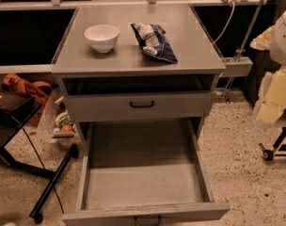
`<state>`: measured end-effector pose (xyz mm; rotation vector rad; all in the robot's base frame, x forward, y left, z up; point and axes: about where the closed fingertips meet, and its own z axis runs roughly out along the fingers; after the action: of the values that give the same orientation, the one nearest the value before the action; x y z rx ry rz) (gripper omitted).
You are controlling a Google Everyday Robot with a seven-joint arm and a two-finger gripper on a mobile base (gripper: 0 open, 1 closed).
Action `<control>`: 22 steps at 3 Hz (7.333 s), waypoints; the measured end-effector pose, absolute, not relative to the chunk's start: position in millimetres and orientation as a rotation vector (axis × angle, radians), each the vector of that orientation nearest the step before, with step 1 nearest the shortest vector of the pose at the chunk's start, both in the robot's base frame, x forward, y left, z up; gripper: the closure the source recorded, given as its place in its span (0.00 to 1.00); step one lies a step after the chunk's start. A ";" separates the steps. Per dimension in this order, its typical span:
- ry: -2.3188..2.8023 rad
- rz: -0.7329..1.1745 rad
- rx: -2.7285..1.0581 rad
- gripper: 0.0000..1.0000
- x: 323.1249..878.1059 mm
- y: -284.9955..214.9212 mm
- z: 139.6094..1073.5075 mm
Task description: Close middle drawer
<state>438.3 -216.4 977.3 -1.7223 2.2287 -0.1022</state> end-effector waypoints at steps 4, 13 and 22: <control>2.248 0.170 -1.460 0.19 384.2 -221.2 865.6; 2.435 0.780 -0.995 1.00 291.9 -204.0 501.2; 2.036 0.818 -1.388 0.00 475.6 -77.5 434.0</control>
Offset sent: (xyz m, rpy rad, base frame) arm -0.0171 -0.0067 -0.0332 0.0741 -0.0013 -0.0464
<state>475.6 -77.5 434.0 -1.3882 2.0364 0.8182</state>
